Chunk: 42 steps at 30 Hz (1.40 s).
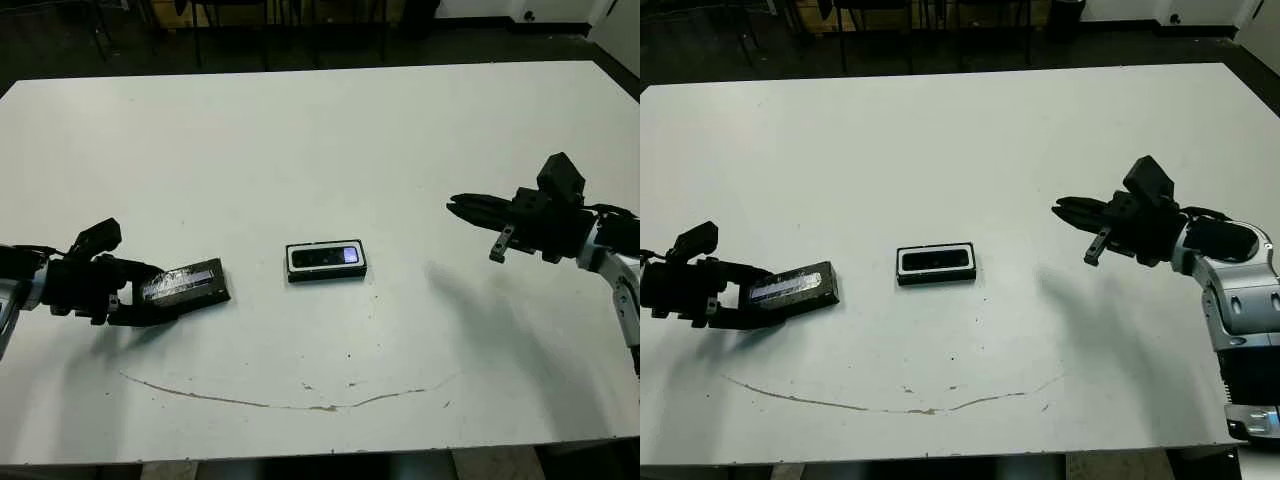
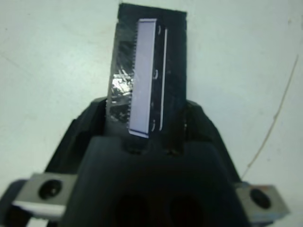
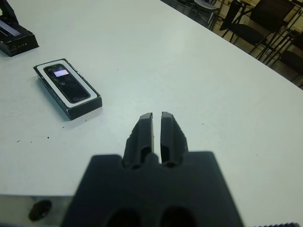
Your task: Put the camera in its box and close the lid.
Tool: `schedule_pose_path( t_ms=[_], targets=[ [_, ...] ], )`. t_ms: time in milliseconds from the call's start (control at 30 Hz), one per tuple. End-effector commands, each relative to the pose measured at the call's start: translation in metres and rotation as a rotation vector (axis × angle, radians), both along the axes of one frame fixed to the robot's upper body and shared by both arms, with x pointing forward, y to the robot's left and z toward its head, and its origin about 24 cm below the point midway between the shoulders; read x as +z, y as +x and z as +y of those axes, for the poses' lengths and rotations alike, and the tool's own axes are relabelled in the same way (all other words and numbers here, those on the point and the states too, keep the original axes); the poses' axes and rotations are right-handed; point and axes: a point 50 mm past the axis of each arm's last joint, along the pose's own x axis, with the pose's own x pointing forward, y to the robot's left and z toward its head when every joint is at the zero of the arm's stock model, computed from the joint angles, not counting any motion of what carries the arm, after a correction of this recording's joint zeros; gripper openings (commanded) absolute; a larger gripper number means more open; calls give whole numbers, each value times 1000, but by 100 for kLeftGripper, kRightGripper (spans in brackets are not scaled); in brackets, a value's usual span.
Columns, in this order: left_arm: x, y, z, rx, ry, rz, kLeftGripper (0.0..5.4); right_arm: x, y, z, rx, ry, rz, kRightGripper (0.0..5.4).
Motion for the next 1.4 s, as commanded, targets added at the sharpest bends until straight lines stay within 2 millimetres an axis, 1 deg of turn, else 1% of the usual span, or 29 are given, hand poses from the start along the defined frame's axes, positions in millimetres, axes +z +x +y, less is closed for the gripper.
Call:
schedule_pose_path(
  t_ms=[33,167,267,367,467,567,667,800,933,1067,1400],
  targets=[
    [-17,-9,3,29,21,105,276,-5,-1,-2,-7,4,24,0],
    [-16,-9,3,44,47,92,276,-5,-1,-1,-3,-5,11,0],
    [-12,-9,0,80,4,72,276,-5,-1,-1,5,4,8,0],
    [-7,-8,-5,138,-61,13,276,-6,-2,0,7,4,6,0],
    [1,-6,-11,168,-82,-79,276,-7,-2,2,4,-1,9,0],
    [6,0,-16,184,-123,-136,276,-6,-3,5,-9,-13,15,0],
    [10,10,-24,183,-128,-181,276,-7,-3,8,-14,-13,15,0],
    [14,23,-41,158,-143,-218,276,-10,-4,11,-23,3,32,0],
    [12,34,-58,111,-161,-211,276,-12,-4,13,-21,0,14,0],
    [5,45,-71,72,-163,-165,276,-13,-5,13,-21,9,9,0],
    [-6,65,-103,-23,-156,-89,276,-14,-6,10,-32,-10,20,0]
  ],
)
